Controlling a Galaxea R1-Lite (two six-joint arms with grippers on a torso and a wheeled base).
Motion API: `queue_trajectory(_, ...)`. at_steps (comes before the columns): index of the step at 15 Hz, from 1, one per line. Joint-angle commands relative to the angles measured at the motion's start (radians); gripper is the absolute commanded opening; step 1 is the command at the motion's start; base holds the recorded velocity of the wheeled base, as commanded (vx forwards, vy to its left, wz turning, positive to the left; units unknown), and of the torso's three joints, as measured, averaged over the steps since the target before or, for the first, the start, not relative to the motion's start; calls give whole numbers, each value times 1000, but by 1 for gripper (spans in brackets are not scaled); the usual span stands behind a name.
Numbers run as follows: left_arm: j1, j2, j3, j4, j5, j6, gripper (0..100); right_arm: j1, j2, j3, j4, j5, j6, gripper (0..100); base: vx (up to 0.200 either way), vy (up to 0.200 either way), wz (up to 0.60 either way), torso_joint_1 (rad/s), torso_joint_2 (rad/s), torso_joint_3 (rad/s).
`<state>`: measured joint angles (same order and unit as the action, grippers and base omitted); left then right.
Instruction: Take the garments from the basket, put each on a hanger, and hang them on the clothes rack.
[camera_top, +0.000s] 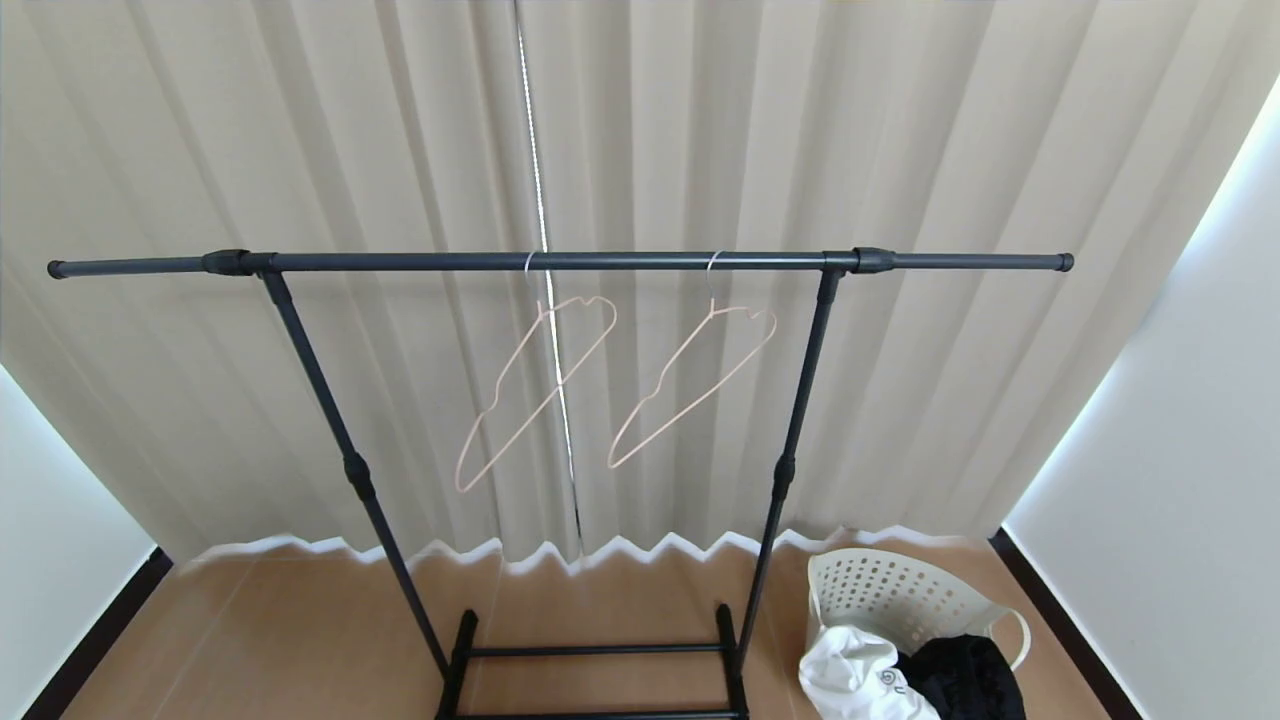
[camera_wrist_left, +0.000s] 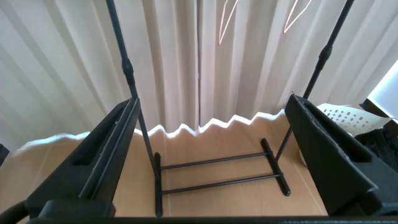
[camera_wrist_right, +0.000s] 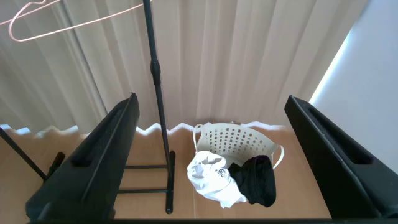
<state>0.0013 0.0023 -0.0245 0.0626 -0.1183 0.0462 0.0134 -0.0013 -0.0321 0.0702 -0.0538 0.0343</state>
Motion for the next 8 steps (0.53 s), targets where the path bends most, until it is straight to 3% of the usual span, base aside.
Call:
queue_trajectory(1,0,1,0,0,0,0,100,0,1,0,0,2,-1,100,0,0,0,0,0,0)
queue_trajectory(8,0,1,1,-1,34,-23,100,0,1,0,0,6,-5,100,0,0,0,0,0,0)
